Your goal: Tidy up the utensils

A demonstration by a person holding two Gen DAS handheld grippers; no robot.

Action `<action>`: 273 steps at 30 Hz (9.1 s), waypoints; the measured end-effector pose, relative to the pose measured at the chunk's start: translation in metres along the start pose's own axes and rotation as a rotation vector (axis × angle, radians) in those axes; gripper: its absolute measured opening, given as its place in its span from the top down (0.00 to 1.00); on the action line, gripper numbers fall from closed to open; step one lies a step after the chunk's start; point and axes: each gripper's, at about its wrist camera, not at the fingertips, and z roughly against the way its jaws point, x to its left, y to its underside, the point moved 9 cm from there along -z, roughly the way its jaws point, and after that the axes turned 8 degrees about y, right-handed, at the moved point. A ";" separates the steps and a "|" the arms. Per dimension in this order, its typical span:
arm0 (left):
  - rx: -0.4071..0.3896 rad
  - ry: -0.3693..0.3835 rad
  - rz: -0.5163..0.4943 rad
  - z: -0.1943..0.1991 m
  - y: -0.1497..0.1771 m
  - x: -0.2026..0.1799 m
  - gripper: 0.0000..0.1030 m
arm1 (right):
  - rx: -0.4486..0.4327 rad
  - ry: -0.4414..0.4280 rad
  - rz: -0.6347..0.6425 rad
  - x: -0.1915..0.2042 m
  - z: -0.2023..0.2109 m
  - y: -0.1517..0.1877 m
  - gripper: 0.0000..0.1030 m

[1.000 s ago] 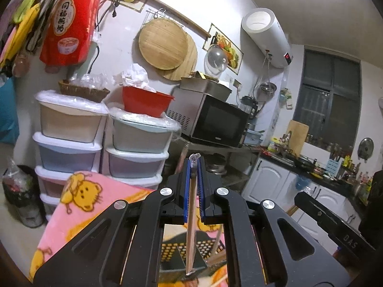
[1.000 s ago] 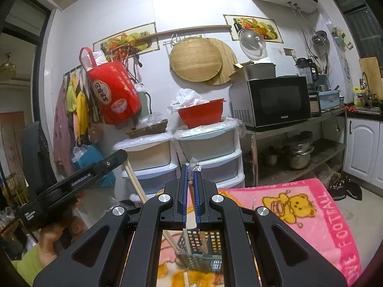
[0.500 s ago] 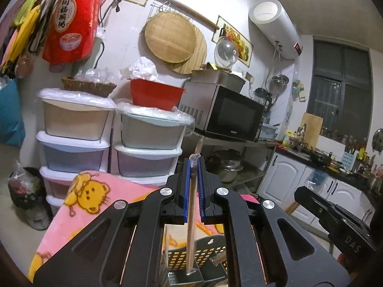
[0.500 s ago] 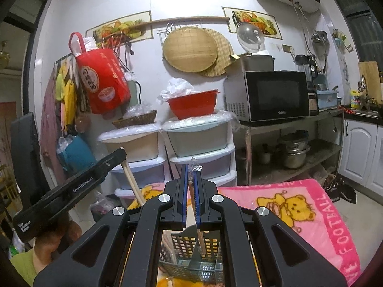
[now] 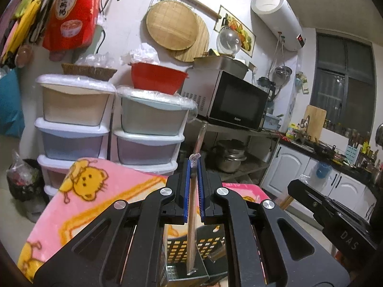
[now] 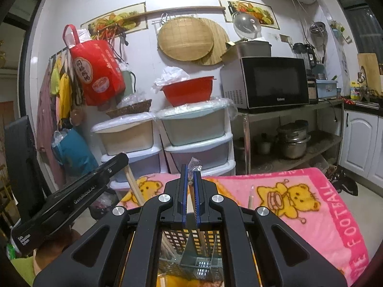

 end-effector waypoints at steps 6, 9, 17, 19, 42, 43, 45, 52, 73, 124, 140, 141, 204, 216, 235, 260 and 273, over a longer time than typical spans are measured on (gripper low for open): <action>0.019 0.008 0.014 -0.001 0.011 0.004 0.97 | 0.033 0.013 -0.006 -0.006 -0.004 0.012 0.95; 0.036 0.004 0.020 0.000 0.016 0.008 0.97 | 0.054 0.019 -0.014 -0.009 -0.005 0.016 0.94; 0.087 0.007 0.064 0.002 0.030 0.021 0.93 | 0.098 0.044 -0.028 -0.023 0.002 0.033 0.64; 0.096 0.019 0.082 0.004 0.034 0.023 0.75 | 0.096 0.041 -0.047 -0.028 0.008 0.036 0.57; 0.157 0.061 0.206 0.072 0.063 0.031 0.11 | 0.126 0.116 -0.044 -0.058 0.077 0.063 0.39; 0.158 0.063 0.206 0.074 0.064 0.030 0.11 | 0.123 0.117 -0.042 -0.058 0.080 0.063 0.39; 0.159 0.067 0.212 0.080 0.069 0.029 0.11 | 0.118 0.111 -0.032 -0.056 0.087 0.064 0.39; 0.182 0.072 0.213 0.097 0.088 0.025 0.10 | 0.127 0.112 -0.016 -0.055 0.103 0.073 0.39; 0.253 0.008 0.287 0.137 0.143 0.055 0.10 | 0.240 0.142 0.002 -0.057 0.114 0.136 0.39; 0.451 -0.023 0.535 0.162 0.262 0.096 0.62 | 0.540 0.167 -0.132 -0.107 0.061 0.243 0.45; 0.437 -0.054 0.552 0.150 0.260 0.104 0.74 | 0.611 0.141 -0.207 -0.118 0.039 0.268 0.95; 0.438 -0.054 0.550 0.149 0.260 0.104 0.77 | 0.604 0.134 -0.217 -0.117 0.040 0.268 0.97; 0.118 0.318 0.192 0.104 0.021 -0.057 0.97 | 0.086 0.033 -0.081 -0.057 0.125 0.039 0.99; 0.052 0.308 0.185 0.087 -0.029 -0.053 0.97 | -0.008 0.019 -0.056 -0.049 0.126 -0.015 0.99; 0.015 0.204 0.079 0.037 -0.053 -0.052 0.97 | -0.074 0.050 -0.036 -0.046 0.087 -0.064 0.99; 0.103 0.207 0.119 0.000 0.012 -0.027 0.97 | 0.041 0.027 -0.068 -0.048 0.034 -0.003 0.98; 0.141 0.182 0.178 0.026 0.034 -0.005 0.75 | 0.071 0.051 -0.116 -0.063 0.049 0.020 0.63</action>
